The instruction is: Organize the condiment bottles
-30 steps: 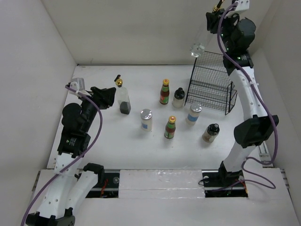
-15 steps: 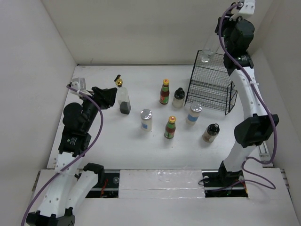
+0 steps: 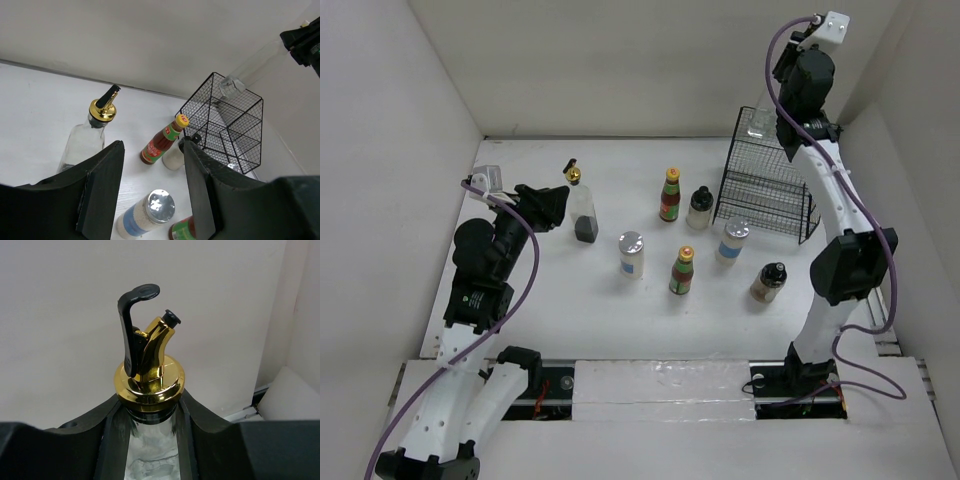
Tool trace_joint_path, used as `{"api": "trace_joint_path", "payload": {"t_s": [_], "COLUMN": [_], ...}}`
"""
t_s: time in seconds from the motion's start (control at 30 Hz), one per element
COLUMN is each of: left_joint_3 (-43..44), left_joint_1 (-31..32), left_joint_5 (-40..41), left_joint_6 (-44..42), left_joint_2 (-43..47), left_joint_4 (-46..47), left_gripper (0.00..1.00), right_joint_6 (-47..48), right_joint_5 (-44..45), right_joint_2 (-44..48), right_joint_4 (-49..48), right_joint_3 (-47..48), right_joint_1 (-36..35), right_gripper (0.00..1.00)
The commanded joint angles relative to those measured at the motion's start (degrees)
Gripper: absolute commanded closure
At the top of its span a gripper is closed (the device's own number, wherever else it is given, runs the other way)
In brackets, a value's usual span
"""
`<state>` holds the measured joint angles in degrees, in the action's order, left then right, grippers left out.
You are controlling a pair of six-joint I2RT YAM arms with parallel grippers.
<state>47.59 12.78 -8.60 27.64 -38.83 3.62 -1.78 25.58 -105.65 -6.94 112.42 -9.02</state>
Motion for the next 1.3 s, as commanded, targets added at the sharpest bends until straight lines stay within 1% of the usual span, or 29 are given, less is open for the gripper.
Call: {"api": "trace_joint_path", "payload": {"t_s": [0.0,0.23,0.43,0.73,0.97,1.1,1.13,1.23,1.27], "left_joint_3": [0.0,0.0,0.0,0.0,0.0,0.0,0.0,0.0,0.0], "left_joint_1": [0.2,0.2,0.2,0.2,0.2,0.2,0.2,0.2,0.2], "left_joint_5": [-1.0,-1.0,-0.9,-1.5,-0.7,-0.7,-1.3,-1.3,-1.3], "left_joint_6": [0.4,0.4,0.4,0.4,0.4,0.4,0.4,0.4,0.4], "left_joint_2": [0.6,-0.1,-0.8,-0.7,-0.8,-0.8,-0.8,-0.8,-0.8], "left_joint_4": [2.9,2.9,2.9,2.9,2.9,2.9,2.9,2.9,2.9], "left_gripper": [0.53,0.53,0.52,0.52,0.52,0.52,0.52,0.52,0.52], "right_joint_6": [0.8,0.8,0.8,0.8,0.3,-1.2,-1.2,-2.3,-2.3], "right_joint_5": [3.2,3.9,5.1,5.1,6.1,6.1,6.1,6.1,5.5], "right_joint_2": [-1.0,-3.6,-4.1,-7.8,-9.1,-9.1,-9.1,-8.6,-8.6], "right_joint_4": [-9.7,-9.7,-9.7,-9.7,-9.1,-9.1,-9.1,-8.6,-8.6], "right_joint_3": [3.3,2.8,-0.6,-5.8,-8.2,-9.6,-10.3,-11.9,-11.9], "right_joint_1": [-0.8,-0.8,-1.9,-2.4,-3.5,-3.5,-3.5,-3.5,-3.5], "right_gripper": [1.0,1.0,1.0,1.0,0.97,0.88,0.81,0.68,0.59]}}
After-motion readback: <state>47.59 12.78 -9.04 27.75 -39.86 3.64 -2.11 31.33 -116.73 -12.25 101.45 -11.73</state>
